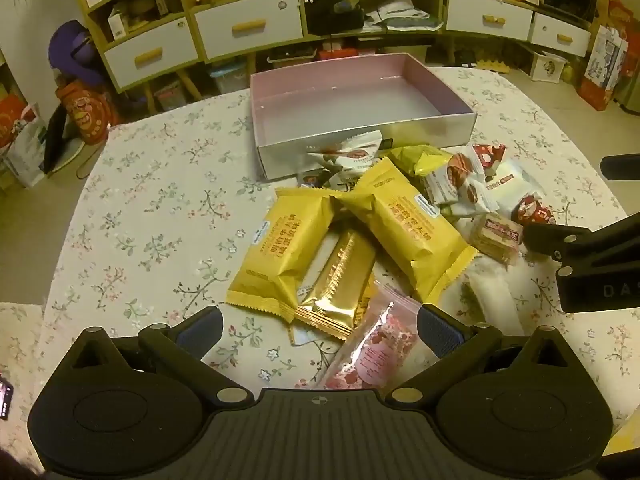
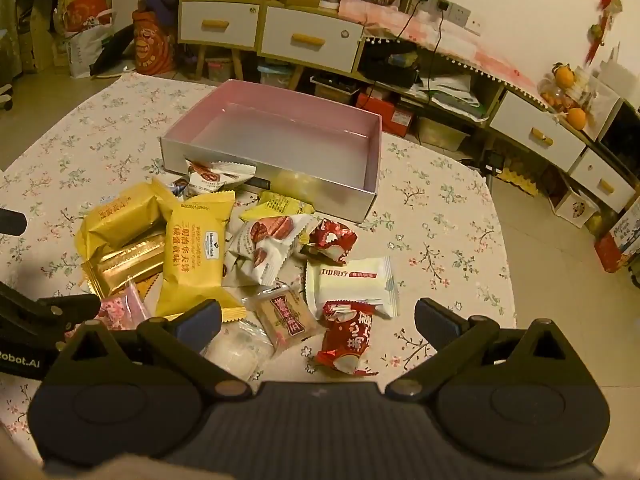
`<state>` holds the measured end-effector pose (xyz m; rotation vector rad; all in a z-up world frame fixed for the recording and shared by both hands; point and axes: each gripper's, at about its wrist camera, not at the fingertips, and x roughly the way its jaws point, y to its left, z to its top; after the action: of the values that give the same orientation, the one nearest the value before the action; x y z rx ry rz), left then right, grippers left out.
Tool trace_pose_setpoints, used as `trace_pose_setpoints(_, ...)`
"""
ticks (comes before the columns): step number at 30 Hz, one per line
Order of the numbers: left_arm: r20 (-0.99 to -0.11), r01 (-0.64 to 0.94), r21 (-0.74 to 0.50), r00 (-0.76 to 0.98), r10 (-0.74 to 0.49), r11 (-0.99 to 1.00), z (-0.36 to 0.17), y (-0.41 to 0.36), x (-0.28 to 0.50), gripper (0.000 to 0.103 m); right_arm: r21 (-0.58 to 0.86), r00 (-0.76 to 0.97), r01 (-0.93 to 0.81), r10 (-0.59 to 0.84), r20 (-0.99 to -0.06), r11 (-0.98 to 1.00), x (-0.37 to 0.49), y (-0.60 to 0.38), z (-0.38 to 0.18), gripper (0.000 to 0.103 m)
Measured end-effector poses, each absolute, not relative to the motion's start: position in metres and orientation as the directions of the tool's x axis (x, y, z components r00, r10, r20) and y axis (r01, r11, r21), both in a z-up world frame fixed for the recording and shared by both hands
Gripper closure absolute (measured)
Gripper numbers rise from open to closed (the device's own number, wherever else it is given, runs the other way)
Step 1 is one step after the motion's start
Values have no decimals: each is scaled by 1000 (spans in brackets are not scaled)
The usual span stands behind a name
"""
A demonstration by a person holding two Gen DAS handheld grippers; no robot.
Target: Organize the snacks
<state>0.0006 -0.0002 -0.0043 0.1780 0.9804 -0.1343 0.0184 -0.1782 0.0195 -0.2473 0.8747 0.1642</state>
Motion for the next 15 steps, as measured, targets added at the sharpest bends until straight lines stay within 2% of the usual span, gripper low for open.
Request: trace_pose_setpoints(15, -840, 192, 71, 541, -45, 979, -7, 0, 1, 0, -137, 627, -233, 41, -778, 963, 18, -182, 20, 0)
